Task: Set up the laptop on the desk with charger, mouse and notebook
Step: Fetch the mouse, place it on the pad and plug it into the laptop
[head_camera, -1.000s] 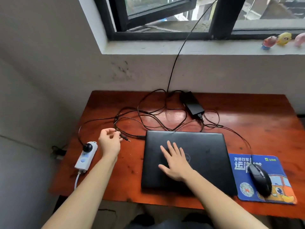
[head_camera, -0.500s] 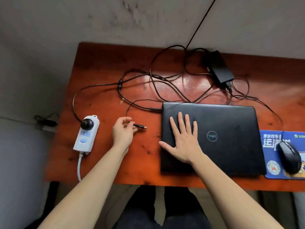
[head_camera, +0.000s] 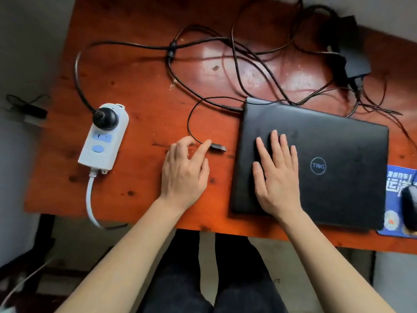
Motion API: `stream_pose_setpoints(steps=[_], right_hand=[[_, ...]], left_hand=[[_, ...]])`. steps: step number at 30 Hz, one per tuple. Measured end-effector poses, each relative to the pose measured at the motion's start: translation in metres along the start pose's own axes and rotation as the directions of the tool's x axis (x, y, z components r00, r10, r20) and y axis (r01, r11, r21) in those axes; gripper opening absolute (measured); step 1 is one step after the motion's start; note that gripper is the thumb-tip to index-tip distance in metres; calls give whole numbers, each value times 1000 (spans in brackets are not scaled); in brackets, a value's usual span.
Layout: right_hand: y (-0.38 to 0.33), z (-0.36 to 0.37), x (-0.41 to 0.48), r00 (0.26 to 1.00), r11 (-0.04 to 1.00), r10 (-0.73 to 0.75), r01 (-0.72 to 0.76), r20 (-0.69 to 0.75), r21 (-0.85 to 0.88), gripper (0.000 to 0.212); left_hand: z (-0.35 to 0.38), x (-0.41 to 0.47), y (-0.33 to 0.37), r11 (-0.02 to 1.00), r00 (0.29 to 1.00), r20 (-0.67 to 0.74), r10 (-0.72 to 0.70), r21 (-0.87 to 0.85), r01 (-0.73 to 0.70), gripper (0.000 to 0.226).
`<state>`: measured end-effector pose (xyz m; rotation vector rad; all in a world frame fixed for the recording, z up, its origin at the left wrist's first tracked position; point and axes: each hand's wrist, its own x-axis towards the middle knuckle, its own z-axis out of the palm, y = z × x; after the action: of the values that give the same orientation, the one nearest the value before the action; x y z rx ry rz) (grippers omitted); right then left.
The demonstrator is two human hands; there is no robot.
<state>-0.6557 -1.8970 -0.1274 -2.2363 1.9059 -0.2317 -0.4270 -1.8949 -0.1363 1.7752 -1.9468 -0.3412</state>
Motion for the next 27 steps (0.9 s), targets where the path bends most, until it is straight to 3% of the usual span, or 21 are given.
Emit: stream_pose_setpoints(steps=[4, 11, 21, 27], right_hand=[[0, 0, 1, 1000, 1000, 0, 0, -20, 2, 55], [-2, -1, 0, 1000, 1000, 19, -19, -23, 14, 53], [-3, 2, -1, 997, 1000, 27, -26, -66, 16, 53], [-3, 2, -1, 997, 1000, 25, -23, -73, 21, 53]], left_hand=[[4, 13, -4, 988, 979, 137, 152, 9, -155, 42], [8, 1, 0, 962, 968, 112, 224, -185, -201, 20], [8, -16, 18, 964, 976, 139, 168, -230, -134, 18], [5, -9, 33, 966, 980, 196, 15, -256, 37, 17]])
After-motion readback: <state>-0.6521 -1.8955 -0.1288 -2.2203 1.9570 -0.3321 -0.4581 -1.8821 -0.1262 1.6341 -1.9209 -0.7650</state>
